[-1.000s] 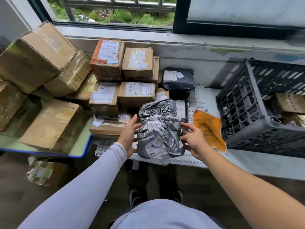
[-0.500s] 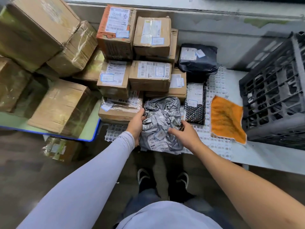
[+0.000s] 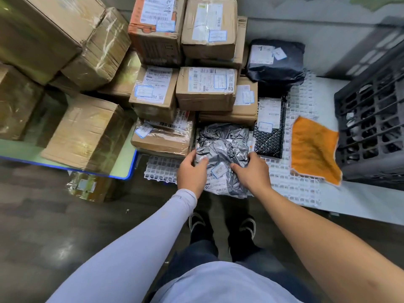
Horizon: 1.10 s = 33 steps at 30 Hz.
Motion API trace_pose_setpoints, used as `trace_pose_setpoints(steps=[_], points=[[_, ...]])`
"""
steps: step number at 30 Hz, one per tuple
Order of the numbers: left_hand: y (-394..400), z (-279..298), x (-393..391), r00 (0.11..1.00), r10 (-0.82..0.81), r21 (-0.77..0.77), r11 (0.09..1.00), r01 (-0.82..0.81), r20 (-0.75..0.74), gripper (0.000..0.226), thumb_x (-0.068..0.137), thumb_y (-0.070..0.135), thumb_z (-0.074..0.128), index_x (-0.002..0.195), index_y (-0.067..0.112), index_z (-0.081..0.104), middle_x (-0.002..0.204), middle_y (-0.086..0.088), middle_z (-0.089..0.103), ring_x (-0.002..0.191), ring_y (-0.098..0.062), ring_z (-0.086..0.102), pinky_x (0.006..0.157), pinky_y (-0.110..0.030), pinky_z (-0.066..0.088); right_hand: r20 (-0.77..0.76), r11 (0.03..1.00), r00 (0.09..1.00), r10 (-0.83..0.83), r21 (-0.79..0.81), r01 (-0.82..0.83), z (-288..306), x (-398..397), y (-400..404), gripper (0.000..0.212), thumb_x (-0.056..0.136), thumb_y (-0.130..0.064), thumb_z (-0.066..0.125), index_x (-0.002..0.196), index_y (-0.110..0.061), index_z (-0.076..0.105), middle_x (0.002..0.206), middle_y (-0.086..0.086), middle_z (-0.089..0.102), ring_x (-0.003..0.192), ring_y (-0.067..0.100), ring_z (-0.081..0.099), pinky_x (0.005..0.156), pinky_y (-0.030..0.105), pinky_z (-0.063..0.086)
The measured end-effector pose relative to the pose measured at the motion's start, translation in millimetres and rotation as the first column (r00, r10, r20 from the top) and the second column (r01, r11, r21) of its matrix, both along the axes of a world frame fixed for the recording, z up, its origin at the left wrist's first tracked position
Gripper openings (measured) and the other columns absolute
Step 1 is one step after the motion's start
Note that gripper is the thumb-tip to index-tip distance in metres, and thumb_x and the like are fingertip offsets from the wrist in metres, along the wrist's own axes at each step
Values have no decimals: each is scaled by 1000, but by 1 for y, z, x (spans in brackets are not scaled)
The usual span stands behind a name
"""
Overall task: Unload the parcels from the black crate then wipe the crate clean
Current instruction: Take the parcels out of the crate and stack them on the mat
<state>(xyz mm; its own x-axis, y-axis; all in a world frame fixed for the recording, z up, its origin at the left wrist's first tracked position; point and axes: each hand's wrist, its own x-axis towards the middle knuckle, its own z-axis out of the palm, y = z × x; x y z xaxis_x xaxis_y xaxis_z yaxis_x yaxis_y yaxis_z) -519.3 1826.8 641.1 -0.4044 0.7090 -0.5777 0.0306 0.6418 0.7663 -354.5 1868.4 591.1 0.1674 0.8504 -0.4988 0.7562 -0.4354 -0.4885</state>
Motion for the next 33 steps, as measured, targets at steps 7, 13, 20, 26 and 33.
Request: trace_pose_setpoints(steps=[7,13,20,26,33], points=[[-17,-19,17,581,-634,-187,741,645,-510,72,100,40,56,163,29,24,174,1,-1,160,-26,-5,128,-52,12,26,1000,999,-19,-2,19,-3,-4,2,55,90,-46,75,129,-14,55,123,14,62,107,36,62,75,35,43],[-18,-37,21,353,-775,-381,584,717,-524,81,102,53,46,166,27,4,170,-9,-24,157,-35,-19,128,-53,-1,33,999,999,-43,-4,43,-2,-7,4,50,89,-43,77,126,-15,58,119,10,66,89,26,57,72,33,44],[-25,-73,25,301,-760,-395,581,711,-576,88,101,67,30,164,23,-11,168,-15,-28,155,-38,-23,126,-58,-4,37,997,996,-81,19,80,-6,-9,6,47,87,-38,81,124,-14,63,111,3,68,95,26,61,76,31,43],[-25,-76,26,274,-764,-418,573,705,-585,89,100,71,26,164,22,-14,168,-16,-27,155,-39,-21,126,-60,-1,160,988,975,154,-5,-155,-6,-4,7,46,93,-49,71,119,-12,60,112,10,67,102,32,63,73,35,46],[-20,-47,26,272,-766,-464,588,663,-583,83,101,67,35,165,29,0,172,-9,-17,158,-34,-13,125,-62,2,279,860,814,510,-163,-483,25,27,15,79,98,-70,42,155,-17,31,151,16,44,133,40,49,102,53,50]])
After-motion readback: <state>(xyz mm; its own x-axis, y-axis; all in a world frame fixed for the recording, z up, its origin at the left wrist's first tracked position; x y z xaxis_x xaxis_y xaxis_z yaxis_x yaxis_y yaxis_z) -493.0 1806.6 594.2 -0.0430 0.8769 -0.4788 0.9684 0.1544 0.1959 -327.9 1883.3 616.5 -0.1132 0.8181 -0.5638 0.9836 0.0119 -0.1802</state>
